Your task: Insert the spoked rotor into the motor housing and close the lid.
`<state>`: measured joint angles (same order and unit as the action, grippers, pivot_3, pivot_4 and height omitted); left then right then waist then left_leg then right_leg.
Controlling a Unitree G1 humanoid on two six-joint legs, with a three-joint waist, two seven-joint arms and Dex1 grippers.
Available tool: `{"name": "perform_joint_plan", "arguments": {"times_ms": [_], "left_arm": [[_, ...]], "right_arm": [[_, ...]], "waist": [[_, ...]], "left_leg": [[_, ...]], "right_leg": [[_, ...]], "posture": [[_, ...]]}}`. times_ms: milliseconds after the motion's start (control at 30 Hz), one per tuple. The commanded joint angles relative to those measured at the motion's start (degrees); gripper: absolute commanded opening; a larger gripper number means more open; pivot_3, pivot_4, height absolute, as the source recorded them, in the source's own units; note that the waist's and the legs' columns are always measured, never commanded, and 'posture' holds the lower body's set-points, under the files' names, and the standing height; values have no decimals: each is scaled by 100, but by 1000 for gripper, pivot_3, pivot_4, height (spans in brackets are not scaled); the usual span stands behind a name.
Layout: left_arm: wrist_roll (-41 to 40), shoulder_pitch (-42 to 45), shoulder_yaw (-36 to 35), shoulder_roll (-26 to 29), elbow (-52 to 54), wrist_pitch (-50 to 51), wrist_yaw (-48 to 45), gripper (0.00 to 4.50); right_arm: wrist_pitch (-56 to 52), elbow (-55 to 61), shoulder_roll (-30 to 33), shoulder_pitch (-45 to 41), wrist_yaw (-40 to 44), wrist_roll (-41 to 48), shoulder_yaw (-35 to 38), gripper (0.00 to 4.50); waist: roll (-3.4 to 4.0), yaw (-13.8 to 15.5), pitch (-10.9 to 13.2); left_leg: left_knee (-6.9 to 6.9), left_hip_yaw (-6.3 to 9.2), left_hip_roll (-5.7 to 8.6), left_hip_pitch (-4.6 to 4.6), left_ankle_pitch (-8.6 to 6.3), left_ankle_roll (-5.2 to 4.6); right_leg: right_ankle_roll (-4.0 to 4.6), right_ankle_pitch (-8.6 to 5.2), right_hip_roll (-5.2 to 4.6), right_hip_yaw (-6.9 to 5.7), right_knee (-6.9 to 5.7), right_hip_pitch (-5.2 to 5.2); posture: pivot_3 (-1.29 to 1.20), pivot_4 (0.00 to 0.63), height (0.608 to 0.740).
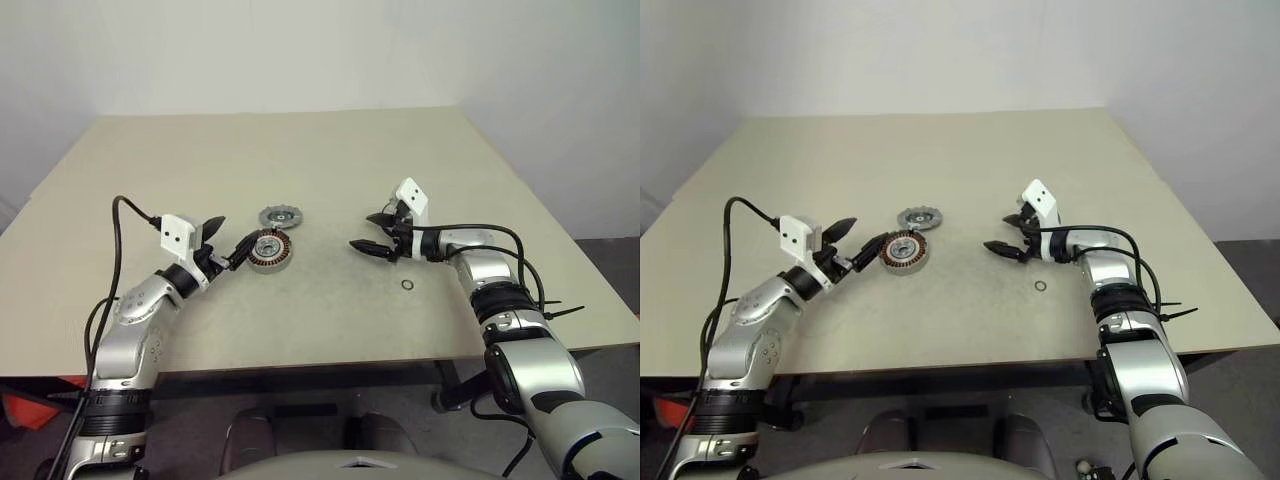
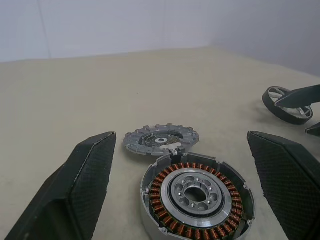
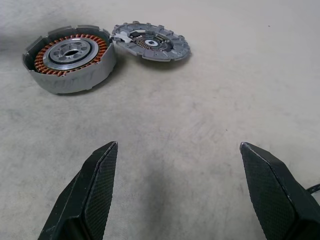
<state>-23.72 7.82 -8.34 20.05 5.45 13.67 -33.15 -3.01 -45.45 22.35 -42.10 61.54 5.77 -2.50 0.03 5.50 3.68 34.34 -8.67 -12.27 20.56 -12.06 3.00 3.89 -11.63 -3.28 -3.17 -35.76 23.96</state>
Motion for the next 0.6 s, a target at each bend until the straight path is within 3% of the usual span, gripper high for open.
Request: {"name": "perform_joint_plan", "arguments": {"times_ms": [33, 600], "left_arm": [[-88, 67, -99, 16, 257, -62, 23, 4438], [-56, 39, -81, 70, 277, -47, -3, 4438]], "right_arm": [[88, 66, -9, -189, -10, 72, 56, 4395], [74, 126, -36, -168, 57, 88, 39, 4395]], "waist": [[0, 0, 0], [0, 0, 0]], "left_leg": [[0, 0, 0, 0, 0, 0], [0, 0, 0, 0, 0, 0]], "right_leg": [[0, 0, 0, 0, 0, 0], [0, 0, 0, 0, 0, 0]], "posture": [[0, 0, 740], [0, 0, 740]]}}
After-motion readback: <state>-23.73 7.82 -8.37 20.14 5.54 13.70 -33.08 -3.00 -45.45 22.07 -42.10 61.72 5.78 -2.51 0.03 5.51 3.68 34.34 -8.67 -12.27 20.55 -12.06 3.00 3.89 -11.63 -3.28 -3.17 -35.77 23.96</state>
